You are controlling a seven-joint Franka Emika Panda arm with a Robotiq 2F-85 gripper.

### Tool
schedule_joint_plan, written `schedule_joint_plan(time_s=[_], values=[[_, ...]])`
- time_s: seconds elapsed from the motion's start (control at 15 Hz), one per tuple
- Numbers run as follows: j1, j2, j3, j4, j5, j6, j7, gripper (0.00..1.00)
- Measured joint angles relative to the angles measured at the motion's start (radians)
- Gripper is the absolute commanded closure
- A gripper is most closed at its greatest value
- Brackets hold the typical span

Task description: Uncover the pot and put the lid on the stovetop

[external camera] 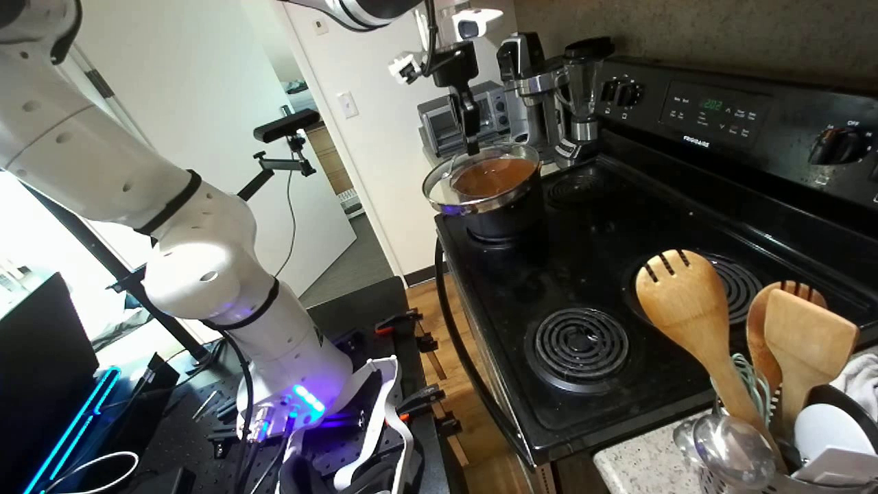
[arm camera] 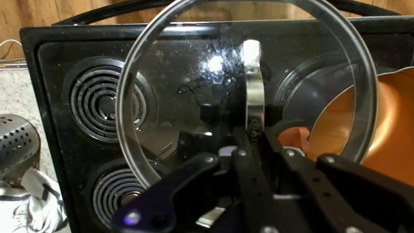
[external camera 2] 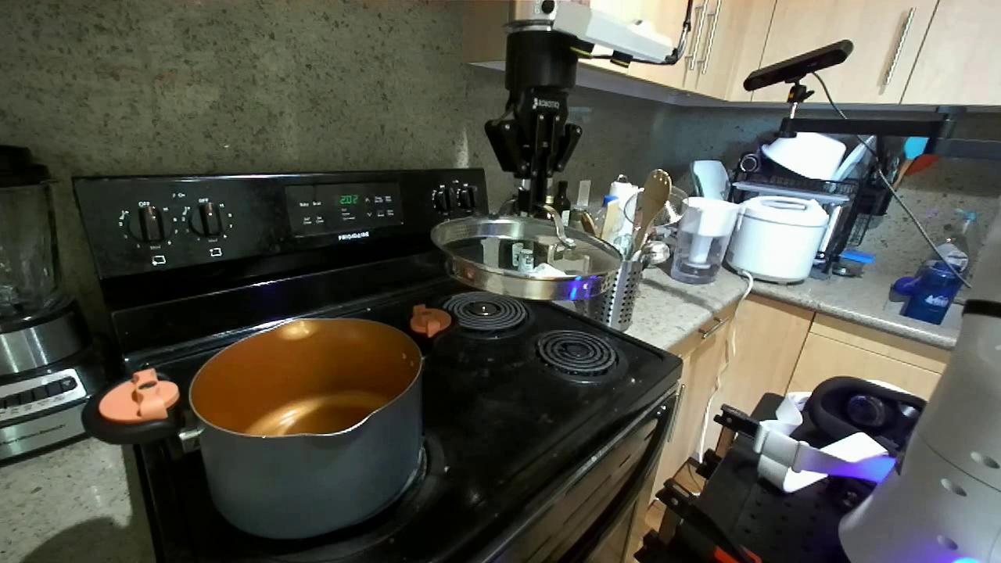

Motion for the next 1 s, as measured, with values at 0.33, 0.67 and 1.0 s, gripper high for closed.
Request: schedule_joint_plan(time_s=[0.33,0.67,1.0], values=[[-0.024,-0.032,-0.023,-0.04,0.022,0.021,0.009,0.96],[-0.023,-0.031,-0.029,-0.05,0.051,0.089,0.002,0.85],[-0.022,-0.031,-0.029,-0.053,0.06,0.105,-0.007,0.85]])
